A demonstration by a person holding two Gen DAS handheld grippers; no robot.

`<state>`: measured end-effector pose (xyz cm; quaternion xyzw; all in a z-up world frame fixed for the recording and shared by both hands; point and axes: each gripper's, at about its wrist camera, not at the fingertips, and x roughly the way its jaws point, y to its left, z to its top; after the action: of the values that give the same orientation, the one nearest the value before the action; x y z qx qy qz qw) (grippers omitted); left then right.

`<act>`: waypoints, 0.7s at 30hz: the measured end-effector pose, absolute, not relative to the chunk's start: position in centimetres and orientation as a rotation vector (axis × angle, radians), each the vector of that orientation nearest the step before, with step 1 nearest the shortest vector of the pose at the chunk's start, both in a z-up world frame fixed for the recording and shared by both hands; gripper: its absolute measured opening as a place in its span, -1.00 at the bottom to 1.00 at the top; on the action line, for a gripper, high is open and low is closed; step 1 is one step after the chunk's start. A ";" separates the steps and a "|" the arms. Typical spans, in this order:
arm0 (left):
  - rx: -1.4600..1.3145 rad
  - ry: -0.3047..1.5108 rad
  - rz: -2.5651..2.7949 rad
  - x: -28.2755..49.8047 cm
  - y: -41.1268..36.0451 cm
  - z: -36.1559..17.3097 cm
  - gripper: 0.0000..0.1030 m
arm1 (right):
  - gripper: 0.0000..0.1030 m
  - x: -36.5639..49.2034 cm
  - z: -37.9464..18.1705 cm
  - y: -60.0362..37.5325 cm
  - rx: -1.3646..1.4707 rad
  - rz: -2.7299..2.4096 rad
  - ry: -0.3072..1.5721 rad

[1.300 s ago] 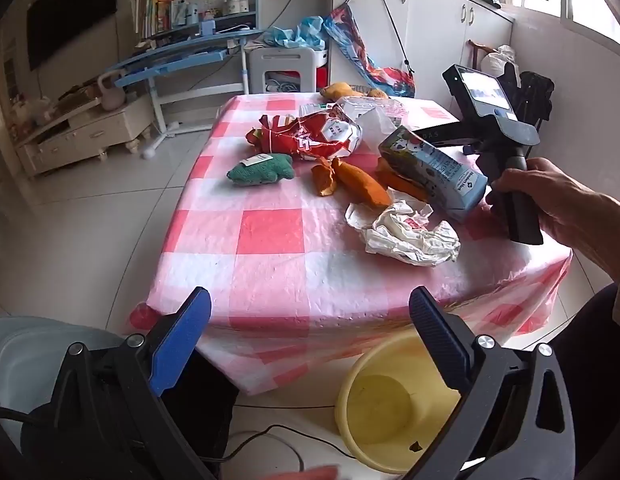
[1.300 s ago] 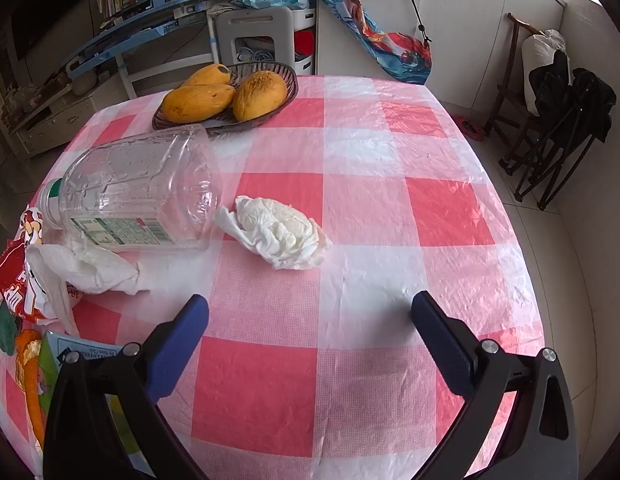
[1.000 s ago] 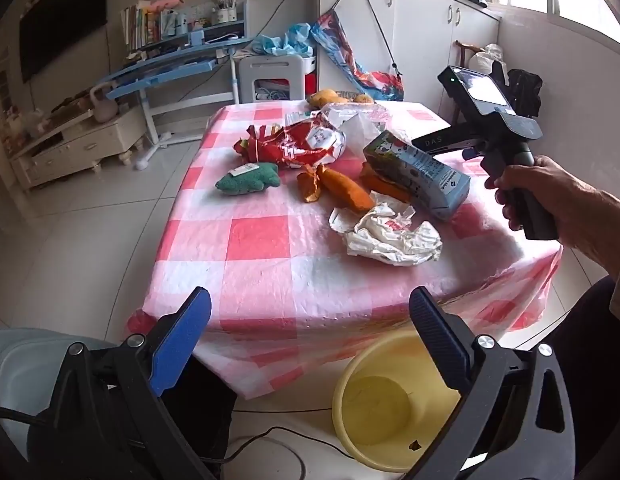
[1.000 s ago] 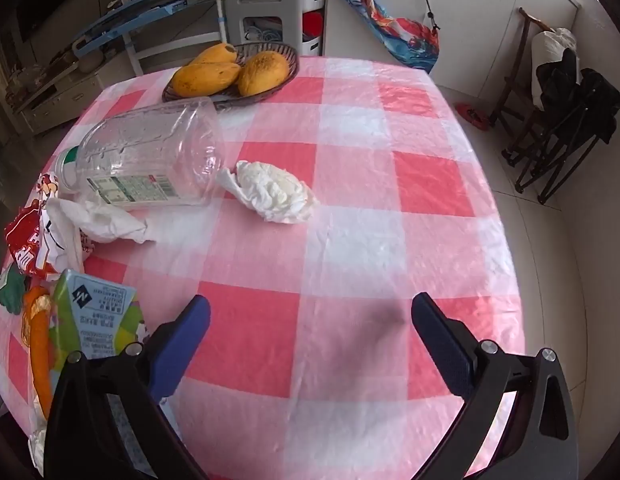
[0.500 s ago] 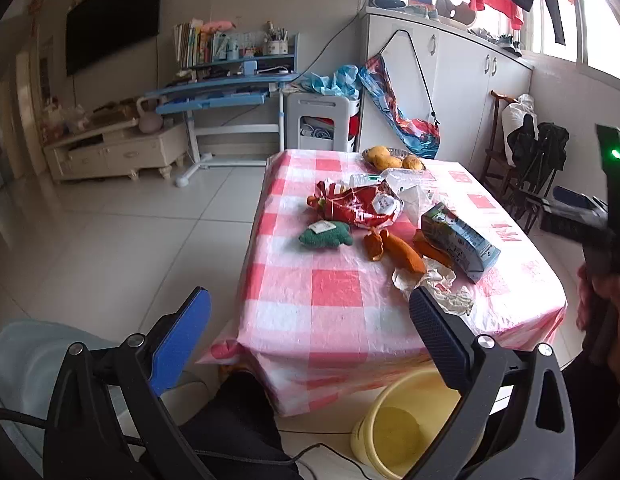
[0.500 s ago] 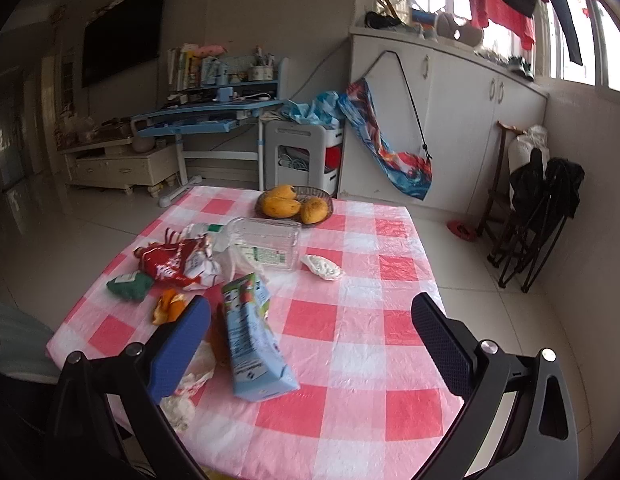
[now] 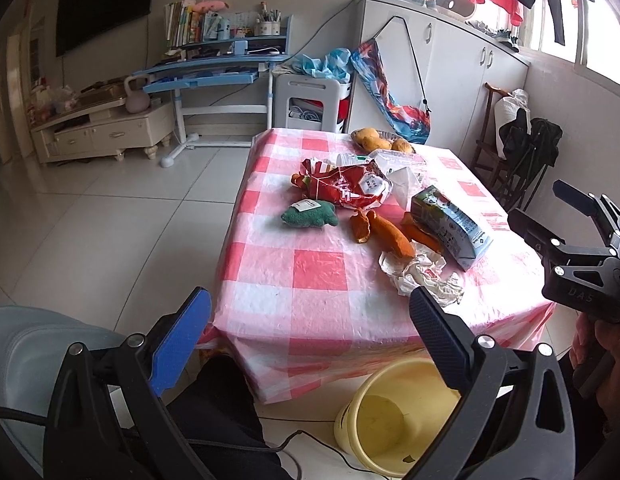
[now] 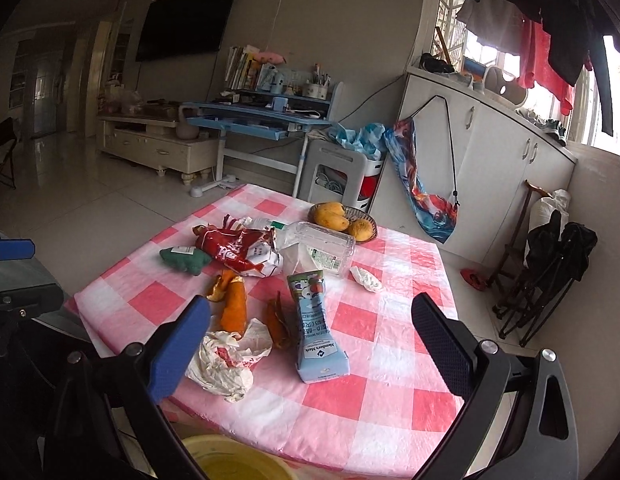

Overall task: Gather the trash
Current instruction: 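Move both tools toward the table over the yellow basin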

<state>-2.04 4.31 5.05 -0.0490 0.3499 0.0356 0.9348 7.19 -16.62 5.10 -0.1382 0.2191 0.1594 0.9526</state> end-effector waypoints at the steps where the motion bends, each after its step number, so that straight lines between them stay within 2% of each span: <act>1: -0.098 0.716 0.072 -2.1 4.3 5.1 0.86 | 0.88 7.1 5.1 -16.7 -0.280 0.326 0.445; 21: -0.084 0.707 0.044 -2.2 3.2 5.0 0.86 | 0.88 7.4 5.6 -17.8 -0.239 0.304 0.489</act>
<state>-2.21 3.15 5.01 -0.0410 0.3461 0.0217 0.9370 7.36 -17.76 5.58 -0.1177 0.2405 0.1497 0.9518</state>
